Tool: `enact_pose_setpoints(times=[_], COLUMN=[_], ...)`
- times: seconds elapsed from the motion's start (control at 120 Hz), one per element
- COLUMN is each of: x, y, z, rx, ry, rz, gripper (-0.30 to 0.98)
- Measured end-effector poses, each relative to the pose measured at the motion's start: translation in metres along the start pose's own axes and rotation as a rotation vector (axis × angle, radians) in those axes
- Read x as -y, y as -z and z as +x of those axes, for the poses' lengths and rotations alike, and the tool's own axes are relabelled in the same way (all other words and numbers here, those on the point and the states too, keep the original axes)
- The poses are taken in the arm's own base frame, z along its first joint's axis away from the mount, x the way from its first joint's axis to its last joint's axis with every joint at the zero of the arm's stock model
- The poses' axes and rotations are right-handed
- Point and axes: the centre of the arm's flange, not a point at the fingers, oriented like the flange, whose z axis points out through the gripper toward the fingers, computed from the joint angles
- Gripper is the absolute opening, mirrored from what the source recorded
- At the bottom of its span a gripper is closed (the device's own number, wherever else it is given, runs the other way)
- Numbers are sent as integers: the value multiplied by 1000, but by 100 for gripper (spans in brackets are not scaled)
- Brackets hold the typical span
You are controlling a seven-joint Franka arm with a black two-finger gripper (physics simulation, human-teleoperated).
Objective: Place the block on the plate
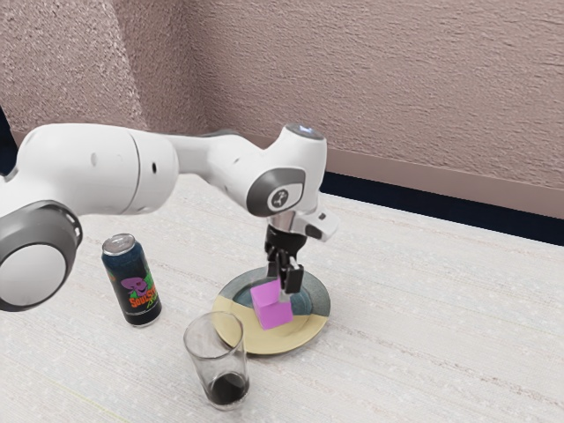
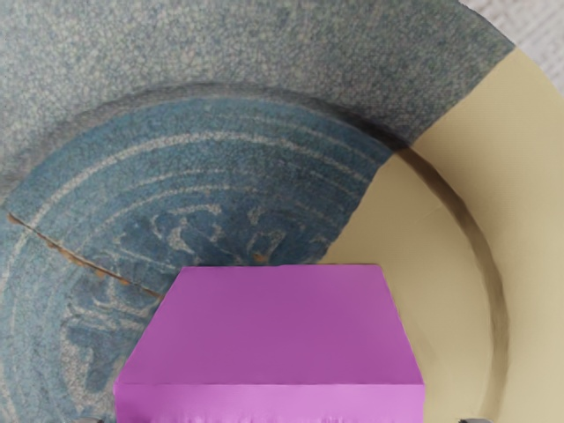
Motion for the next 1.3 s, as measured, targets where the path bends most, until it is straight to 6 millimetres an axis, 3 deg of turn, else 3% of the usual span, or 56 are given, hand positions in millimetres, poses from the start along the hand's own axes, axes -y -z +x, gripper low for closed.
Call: enact_pose_setpoints(times=[0.317, 0.633, 0.883, 1.1, 1.2, 1.3], x=[-8, 29, 93, 158, 172, 180], y=[56, 101, 135, 161, 166, 184], z=[-13, -53, -120, -211, -233, -260], rx=[-72, -122, -137, -151, -151, -170], ry=[41, 174, 390, 610, 664, 708], rz=[26, 10, -7, -23, -26, -18], gripper=[65, 68, 68, 69, 69, 69])
